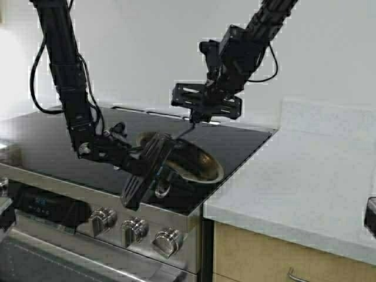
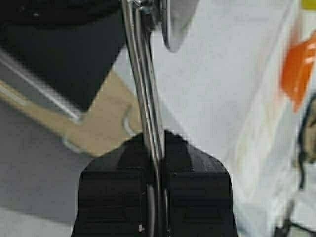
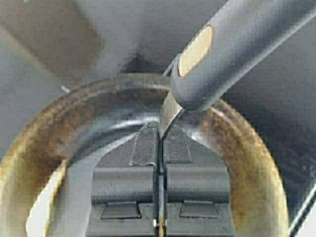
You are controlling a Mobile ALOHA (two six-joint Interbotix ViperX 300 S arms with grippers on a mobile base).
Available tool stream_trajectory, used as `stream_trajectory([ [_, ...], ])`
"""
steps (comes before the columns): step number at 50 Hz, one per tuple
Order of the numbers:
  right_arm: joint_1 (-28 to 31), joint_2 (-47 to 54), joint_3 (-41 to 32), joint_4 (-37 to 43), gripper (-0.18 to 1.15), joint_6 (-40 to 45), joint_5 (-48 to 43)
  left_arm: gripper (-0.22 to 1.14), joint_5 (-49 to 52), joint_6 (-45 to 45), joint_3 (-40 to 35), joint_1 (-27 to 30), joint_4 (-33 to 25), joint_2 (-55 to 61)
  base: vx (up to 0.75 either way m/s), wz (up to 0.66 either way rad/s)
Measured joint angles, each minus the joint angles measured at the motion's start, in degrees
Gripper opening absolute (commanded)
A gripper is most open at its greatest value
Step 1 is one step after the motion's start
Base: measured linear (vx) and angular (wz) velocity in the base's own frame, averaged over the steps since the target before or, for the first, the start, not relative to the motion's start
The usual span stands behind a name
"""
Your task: Add oil to the pan and cook the shrimp and serve it
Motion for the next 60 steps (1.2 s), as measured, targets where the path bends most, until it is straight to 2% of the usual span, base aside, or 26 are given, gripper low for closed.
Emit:
stream_trajectory([
  [23, -0.09, -0.7, -2.2, -0.18, 0.07, -3.87, 1.93, 0.03, -1.41, 0.0, 0.0, 0.0, -0.79, 0.26, 0.0, 0.0],
  [37, -0.26, -5.89, 0.97, -0.09, 0.07, -4.04, 1.67, 0.03, -16.44, -0.7, -0.7, -0.18, -8.53, 7.47, 0.0, 0.0],
  [49, -0.26, -10.72, 7.21, -0.09, 0.07, -4.04, -1.58, 0.03, -31.9, -7.38, -2.9, -0.44, -14.15, 13.45, 0.0, 0.0],
  [60, -0.44, -13.01, 11.6, 0.0, 0.07, -4.04, -4.22, 0.03, -35.07, -9.4, -5.36, 0.62, -16.52, 15.21, 0.0, 0.0],
])
